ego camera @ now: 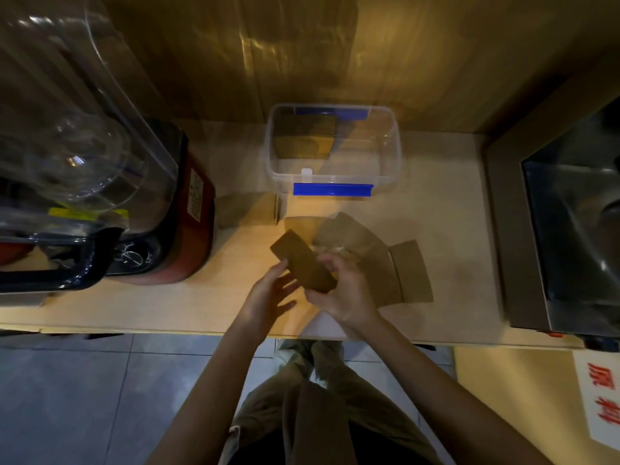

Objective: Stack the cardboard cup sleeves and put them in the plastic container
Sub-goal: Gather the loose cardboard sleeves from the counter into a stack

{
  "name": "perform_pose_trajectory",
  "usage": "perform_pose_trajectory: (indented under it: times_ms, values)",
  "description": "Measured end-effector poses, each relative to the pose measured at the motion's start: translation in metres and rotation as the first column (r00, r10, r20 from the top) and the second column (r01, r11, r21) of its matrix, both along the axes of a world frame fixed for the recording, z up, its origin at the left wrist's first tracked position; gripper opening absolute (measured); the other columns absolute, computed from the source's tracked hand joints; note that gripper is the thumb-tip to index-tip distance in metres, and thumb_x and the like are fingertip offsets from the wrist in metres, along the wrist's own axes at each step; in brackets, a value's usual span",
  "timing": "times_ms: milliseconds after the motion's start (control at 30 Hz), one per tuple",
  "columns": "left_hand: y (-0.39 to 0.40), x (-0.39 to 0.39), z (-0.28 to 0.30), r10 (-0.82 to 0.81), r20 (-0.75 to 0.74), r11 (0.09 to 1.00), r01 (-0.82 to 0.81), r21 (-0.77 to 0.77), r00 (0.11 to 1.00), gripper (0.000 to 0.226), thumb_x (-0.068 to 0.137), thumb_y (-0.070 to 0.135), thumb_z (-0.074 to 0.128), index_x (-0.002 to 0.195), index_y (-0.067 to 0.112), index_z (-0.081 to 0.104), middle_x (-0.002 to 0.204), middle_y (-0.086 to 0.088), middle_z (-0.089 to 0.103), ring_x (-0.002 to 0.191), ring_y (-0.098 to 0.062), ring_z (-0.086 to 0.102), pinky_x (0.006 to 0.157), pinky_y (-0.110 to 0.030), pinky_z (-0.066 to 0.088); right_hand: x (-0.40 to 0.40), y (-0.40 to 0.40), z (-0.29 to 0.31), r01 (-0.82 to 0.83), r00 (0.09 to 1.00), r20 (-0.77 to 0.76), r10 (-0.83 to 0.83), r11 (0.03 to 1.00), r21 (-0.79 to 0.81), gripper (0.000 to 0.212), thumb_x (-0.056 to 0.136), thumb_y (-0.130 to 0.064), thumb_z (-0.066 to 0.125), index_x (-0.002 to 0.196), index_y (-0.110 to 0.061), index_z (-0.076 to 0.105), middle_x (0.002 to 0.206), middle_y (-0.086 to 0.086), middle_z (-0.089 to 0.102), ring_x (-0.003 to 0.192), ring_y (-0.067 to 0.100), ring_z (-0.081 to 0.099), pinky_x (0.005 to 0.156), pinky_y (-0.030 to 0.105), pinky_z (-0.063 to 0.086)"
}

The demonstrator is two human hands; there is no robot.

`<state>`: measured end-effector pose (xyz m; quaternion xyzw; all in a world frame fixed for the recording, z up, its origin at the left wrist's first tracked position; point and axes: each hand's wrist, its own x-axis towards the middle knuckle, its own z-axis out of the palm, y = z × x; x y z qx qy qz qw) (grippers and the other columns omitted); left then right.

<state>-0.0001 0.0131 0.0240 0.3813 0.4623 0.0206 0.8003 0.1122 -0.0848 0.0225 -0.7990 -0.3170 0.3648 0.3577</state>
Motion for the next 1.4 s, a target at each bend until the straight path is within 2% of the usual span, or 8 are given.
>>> perform_pose_trajectory:
  times_ms: [100,267,467,567,633,733,967,1400]
  values:
    - [0.004,0.002,-0.001,0.265,0.233,0.955,-0.221,-0.196,0.936,0.054,0.074,0.049,0.054,0.117,0.017,0.055,0.098,-0.001,0.069,0.106,-0.02,0.056,0.093,-0.037,0.042,0.003,-0.002,0.016,-0.062,0.992,-0.112,0.066,0.997,0.038,0.05,0.07,-0.028,0.075,0.115,-0.024,0.052,0.111,-0.003,0.058,0.103,0.01,0.051,0.076,0.015,0.04]
    - [-0.003,0.012,0.0,0.308,0.376,0.92,-0.173,-0.353,0.874,0.08,0.053,0.058,0.074,0.12,0.019,0.052,0.115,-0.003,0.064,0.11,-0.019,0.057,0.099,-0.04,0.043,-0.007,-0.012,0.021,-0.124,0.991,0.052,0.12,0.988,0.089,0.063,0.062,-0.048,0.061,0.119,-0.022,0.053,0.124,-0.003,0.044,0.115,0.014,0.041,0.085,0.016,0.039]
    - [-0.015,0.026,0.006,0.388,0.278,0.866,-0.244,-0.436,0.879,0.056,0.068,0.053,0.056,0.112,0.018,0.058,0.087,-0.001,0.072,0.101,-0.018,0.063,0.084,-0.034,0.053,-0.004,-0.022,0.021,-0.264,0.958,0.114,0.264,0.964,-0.009,0.058,0.072,-0.038,0.069,0.124,-0.017,0.053,0.135,0.004,0.047,0.124,0.019,0.042,0.102,0.034,0.04]
    - [-0.014,0.029,0.003,0.381,0.176,0.871,-0.289,-0.397,0.907,0.05,0.066,0.045,0.061,0.106,0.014,0.06,0.078,-0.001,0.063,0.093,-0.019,0.062,0.088,-0.034,0.047,0.01,-0.038,0.023,-0.262,0.965,-0.041,0.261,0.964,-0.043,0.036,0.078,-0.022,0.069,0.112,-0.015,0.062,0.114,0.004,0.061,0.103,0.018,0.058,0.09,0.036,0.051]
    - [-0.011,0.03,0.001,0.378,0.141,0.869,-0.299,-0.394,0.915,0.051,0.065,0.044,0.062,0.106,0.014,0.061,0.077,0.0,0.063,0.084,-0.016,0.063,0.088,-0.031,0.047,0.024,-0.052,0.016,-0.14,0.987,0.069,0.145,0.987,-0.076,0.028,0.082,-0.018,0.065,0.109,-0.015,0.063,0.11,0.003,0.063,0.1,0.019,0.059,0.087,0.033,0.048]
    - [-0.009,0.028,-0.002,0.394,0.143,0.847,-0.299,-0.439,0.908,0.052,0.065,0.046,0.063,0.106,0.015,0.062,0.074,0.002,0.064,0.072,-0.011,0.061,0.081,-0.027,0.047,0.045,-0.068,-0.008,0.012,0.92,0.386,0.065,0.981,-0.194,0.04,0.084,-0.018,0.059,0.123,-0.014,0.053,0.131,0.007,0.053,0.121,0.025,0.046,0.099,0.034,0.038]
    - [-0.01,0.029,-0.002,0.377,0.112,0.834,-0.284,-0.474,0.919,0.052,0.064,0.048,0.064,0.105,0.016,0.065,0.08,0.0,0.07,0.078,-0.014,0.063,0.08,-0.03,0.048,0.05,-0.075,-0.046,-0.114,0.867,0.351,0.353,0.827,-0.55,0.086,0.08,-0.045,0.06,0.144,-0.025,0.006,0.157,0.009,0.008,0.141,0.031,0.014,0.112,0.045,0.024]
    - [-0.01,0.034,0.0,0.396,0.029,0.835,-0.347,-0.427,0.918,0.039,0.08,0.042,0.058,0.108,0.015,0.062,0.079,-0.002,0.075,0.087,-0.018,0.067,0.08,-0.034,0.049,0.075,-0.058,-0.032,-0.082,0.882,0.427,0.199,0.958,-0.276,0.06,0.08,-0.03,0.059,0.134,-0.015,0.036,0.139,0.008,0.045,0.128,0.025,0.039,0.105,0.04,0.036]
